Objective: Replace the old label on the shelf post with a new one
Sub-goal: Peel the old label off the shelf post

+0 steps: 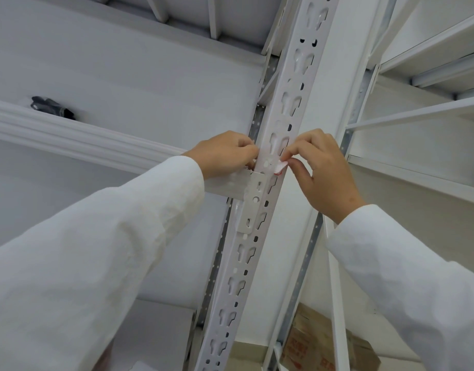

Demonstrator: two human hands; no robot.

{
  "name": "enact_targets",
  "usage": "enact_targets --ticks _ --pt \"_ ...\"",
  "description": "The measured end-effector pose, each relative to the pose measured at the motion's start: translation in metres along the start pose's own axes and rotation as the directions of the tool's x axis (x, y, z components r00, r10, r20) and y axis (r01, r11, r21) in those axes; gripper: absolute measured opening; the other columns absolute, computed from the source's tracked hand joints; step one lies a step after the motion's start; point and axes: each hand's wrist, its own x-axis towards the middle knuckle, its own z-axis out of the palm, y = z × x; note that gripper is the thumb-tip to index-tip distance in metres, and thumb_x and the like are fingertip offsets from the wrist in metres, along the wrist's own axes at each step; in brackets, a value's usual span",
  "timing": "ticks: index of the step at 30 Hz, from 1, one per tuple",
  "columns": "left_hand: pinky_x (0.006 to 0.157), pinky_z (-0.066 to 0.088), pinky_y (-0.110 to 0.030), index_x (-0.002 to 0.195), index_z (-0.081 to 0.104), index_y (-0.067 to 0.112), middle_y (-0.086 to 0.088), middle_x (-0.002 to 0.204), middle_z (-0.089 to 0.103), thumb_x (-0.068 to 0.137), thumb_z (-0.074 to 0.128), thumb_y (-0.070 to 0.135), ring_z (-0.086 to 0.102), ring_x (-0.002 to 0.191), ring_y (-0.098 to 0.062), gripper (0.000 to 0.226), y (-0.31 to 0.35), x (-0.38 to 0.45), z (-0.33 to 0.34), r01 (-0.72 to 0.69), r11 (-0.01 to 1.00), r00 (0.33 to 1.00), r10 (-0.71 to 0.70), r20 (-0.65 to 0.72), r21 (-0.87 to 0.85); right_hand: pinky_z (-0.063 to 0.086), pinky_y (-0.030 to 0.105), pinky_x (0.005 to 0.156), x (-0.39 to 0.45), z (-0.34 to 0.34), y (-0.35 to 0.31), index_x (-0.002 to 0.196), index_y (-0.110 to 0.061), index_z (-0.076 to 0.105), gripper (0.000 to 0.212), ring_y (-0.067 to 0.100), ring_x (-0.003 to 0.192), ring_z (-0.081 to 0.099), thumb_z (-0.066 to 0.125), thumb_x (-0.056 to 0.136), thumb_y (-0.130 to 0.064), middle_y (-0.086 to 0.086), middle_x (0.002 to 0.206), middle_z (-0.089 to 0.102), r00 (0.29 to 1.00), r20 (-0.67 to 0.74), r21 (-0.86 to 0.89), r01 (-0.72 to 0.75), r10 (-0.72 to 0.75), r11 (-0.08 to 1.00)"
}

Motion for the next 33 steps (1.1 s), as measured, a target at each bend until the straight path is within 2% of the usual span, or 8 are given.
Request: enact_targets --ticks 7,12,16,23,27,31,33 --pt "0.103 0.041 -0.040 0.094 0.068 0.025 0.015 0.091 0.072 0.066 0.035 0.042 0.063 0.103 -0.016 0.047 0.001 -0.001 0.000 0.008 1.000 1.000 -0.008 -0.004 0.011 0.036 0.030 0.071 -0.014 0.005 0.001 0.089 -0.009 0.059 0.019 0.022 0.081 0.044 0.040 0.090 -0.014 0.008 0.091 0.054 1.000 -0.028 -0.017 0.000 0.000 1.000" --pt "0.103 0.041 -0.041 0.094 0.068 0.024 0.013 0.092 0.073 0.065 0.035 0.043 0.063 0.102 -0.016 0.048 0.001 -0.001 0.000 0.005 1.000 1.000 -0.005 -0.003 0.006 0.038 0.023 0.070 -0.021 0.006 0.001 0.094 -0.009 0.060 0.012 0.020 0.083 0.048 0.049 0.091 -0.007 0.008 0.094 0.054 0.994 -0.080 0.016 -0.069 0.070 0.997" --pt "0.103 0.041 -0.041 0.092 0.068 0.026 0.014 0.091 0.073 0.065 0.036 0.043 0.063 0.102 -0.015 0.046 0.001 -0.001 0.001 0.010 1.000 1.000 -0.010 -0.003 0.009 0.044 0.032 0.071 -0.012 0.002 0.004 0.109 -0.014 0.063 0.023 0.025 0.086 0.051 0.055 0.089 -0.006 0.009 0.098 0.055 0.997 -0.060 0.022 -0.048 0.049 0.999" --pt "0.102 0.042 -0.041 0.091 0.068 0.028 0.015 0.091 0.072 0.065 0.037 0.042 0.063 0.102 -0.014 0.042 0.003 -0.003 0.000 0.020 1.000 1.000 -0.020 0.002 0.014 0.045 0.036 0.062 -0.004 0.000 0.006 0.094 -0.017 0.072 0.023 0.024 0.082 0.050 0.055 0.087 -0.003 0.007 0.092 0.058 0.997 -0.079 -0.004 -0.004 0.004 1.000" --pt "0.102 0.042 -0.040 0.091 0.067 0.028 0.014 0.092 0.072 0.068 0.037 0.040 0.063 0.102 -0.014 0.040 0.004 -0.005 -0.001 0.021 1.000 1.000 -0.021 -0.002 0.016 0.046 0.038 0.062 -0.002 -0.002 0.010 0.090 -0.017 0.073 0.024 0.023 0.081 0.051 0.052 0.088 -0.006 0.006 0.090 0.059 0.996 -0.066 0.006 0.059 -0.058 0.998" --pt "0.103 0.041 -0.041 0.092 0.067 0.029 0.013 0.094 0.072 0.069 0.037 0.040 0.063 0.102 -0.014 0.039 0.004 -0.005 0.000 0.015 1.000 1.000 -0.015 0.007 0.018 0.041 0.033 0.066 -0.001 -0.009 0.009 0.084 -0.016 0.072 0.031 0.017 0.080 0.046 0.043 0.081 -0.007 0.004 0.084 0.061 0.994 -0.070 0.027 0.083 -0.081 0.996" --pt "0.103 0.041 -0.040 0.093 0.067 0.028 0.012 0.095 0.072 0.074 0.040 0.038 0.063 0.103 -0.015 0.034 0.005 -0.006 0.000 0.022 1.000 1.000 -0.022 0.000 0.012 0.039 0.026 0.071 -0.001 -0.010 0.009 0.081 -0.014 0.071 0.034 0.017 0.080 0.046 0.039 0.078 -0.006 0.005 0.083 0.060 0.995 -0.095 0.050 0.042 -0.037 0.998"
